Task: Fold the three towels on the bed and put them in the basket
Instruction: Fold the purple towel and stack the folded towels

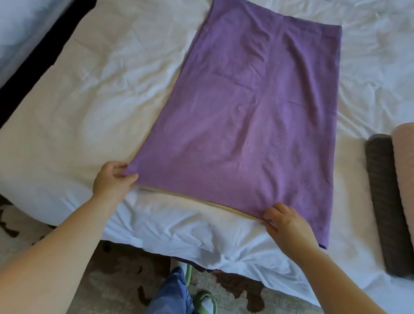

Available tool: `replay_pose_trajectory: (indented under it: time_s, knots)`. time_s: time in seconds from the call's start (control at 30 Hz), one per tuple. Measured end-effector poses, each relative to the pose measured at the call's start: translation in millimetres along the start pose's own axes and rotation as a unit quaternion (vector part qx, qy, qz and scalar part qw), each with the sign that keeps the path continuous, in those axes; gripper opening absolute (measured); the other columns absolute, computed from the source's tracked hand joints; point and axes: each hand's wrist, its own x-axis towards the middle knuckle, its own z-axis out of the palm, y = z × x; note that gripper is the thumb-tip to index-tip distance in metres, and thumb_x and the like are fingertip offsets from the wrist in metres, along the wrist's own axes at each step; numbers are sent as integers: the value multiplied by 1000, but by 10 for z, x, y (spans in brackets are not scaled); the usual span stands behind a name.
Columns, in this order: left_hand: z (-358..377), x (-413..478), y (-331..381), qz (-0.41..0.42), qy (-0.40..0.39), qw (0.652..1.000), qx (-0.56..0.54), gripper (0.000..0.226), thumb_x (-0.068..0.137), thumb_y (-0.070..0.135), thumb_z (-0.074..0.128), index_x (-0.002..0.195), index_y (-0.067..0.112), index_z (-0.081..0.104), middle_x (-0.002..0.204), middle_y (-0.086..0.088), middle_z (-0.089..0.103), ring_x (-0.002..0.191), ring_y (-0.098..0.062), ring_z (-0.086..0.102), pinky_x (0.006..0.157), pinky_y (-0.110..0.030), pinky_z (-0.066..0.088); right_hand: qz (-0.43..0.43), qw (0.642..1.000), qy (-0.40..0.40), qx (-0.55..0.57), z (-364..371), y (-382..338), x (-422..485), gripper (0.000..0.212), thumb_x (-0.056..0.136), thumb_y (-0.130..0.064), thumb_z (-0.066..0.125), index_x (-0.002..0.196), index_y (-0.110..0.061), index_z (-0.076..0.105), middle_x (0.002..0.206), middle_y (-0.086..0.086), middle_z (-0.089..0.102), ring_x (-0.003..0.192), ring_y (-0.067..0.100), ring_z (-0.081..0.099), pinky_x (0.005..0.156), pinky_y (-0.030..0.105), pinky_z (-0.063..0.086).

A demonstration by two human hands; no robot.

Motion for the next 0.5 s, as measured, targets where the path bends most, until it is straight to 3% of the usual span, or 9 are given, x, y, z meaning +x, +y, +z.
replay_pose_trajectory:
  time_s: [0.03, 0.13, 0.23, 0.37, 0.5]
  knots:
    - [8, -3, -40, 9, -2, 999, 46, 36, 80, 15, 72, 112, 11, 57, 103, -8, 65, 86, -28, 64, 80, -37, 53, 2, 1000, -21, 2, 13, -4, 23, 15, 91, -26, 57, 101, -16, 63, 103, 2, 58, 98, 24, 55, 72, 36, 49]
    - [43, 23, 10, 51, -14, 987, 152, 32, 81, 22, 70, 108, 10, 59, 97, -3, 63, 88, -25, 60, 77, -31, 44, 28, 998, -31, 56, -36, -33, 102, 20, 86, -36, 62, 101, -22, 63, 103, -6, 59, 101, 17, 53, 74, 31, 47]
    - [73, 118, 184, 48, -32, 983, 172, 34, 82, 28, 70, 107, 7, 60, 96, -3, 62, 94, -26, 61, 76, -28, 41, 69, 992, 15, 107, -146, -113, 260, 22, 84, -36, 66, 101, -21, 65, 101, -4, 61, 98, 19, 56, 74, 32, 47]
    - [208, 371, 460, 48, -86, 981, 169, 20, 87, 27, 66, 89, 7, 65, 93, -15, 69, 93, -31, 65, 72, -30, 41, 98, 984, 37, 142, -248, -243, 693, 28, 86, -26, 65, 111, -16, 63, 112, 3, 60, 107, 28, 54, 88, 37, 46]
    - [444, 806, 817, 49, -103, 984, 135, 34, 89, 26, 64, 113, 1, 64, 110, -16, 68, 96, -23, 63, 79, -26, 44, 111, 982, 35, 149, -288, -327, 1306, 37, 86, -22, 63, 122, -15, 56, 123, 5, 54, 116, 30, 46, 97, 36, 39]
